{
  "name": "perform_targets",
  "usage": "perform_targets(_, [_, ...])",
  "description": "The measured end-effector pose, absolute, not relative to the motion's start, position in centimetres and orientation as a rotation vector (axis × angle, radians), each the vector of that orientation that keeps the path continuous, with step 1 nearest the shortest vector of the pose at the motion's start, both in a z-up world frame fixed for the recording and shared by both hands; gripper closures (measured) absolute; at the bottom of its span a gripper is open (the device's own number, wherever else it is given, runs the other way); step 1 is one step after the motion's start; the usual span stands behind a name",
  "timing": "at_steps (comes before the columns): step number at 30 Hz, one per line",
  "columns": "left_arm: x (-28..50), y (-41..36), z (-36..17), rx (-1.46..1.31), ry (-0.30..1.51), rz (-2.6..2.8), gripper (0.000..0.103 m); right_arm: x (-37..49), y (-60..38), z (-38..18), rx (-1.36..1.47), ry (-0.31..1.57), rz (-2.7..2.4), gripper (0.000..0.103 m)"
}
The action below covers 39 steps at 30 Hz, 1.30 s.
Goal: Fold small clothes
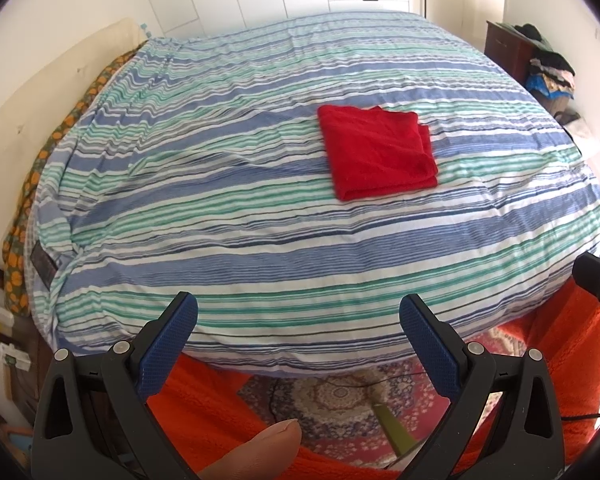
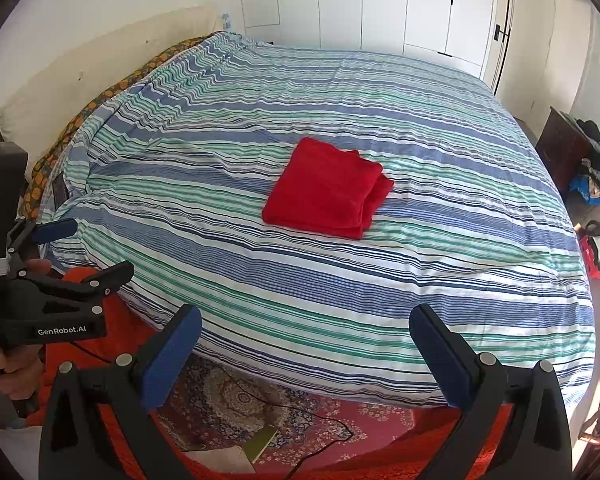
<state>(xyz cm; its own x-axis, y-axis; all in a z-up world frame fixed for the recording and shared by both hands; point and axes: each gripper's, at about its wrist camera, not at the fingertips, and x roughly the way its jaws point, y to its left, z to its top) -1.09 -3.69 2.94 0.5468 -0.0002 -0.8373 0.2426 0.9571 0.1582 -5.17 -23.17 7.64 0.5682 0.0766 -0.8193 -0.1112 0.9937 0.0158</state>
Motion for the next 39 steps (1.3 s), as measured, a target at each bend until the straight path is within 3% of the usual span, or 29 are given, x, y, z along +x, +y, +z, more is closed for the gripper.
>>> perform_targets(39, [-0.6, -3.9, 2.7, 0.261, 0.996, -0.158, 0.002, -4.5, -22.5, 8.0, -0.074, 0.952, 0.105, 0.001])
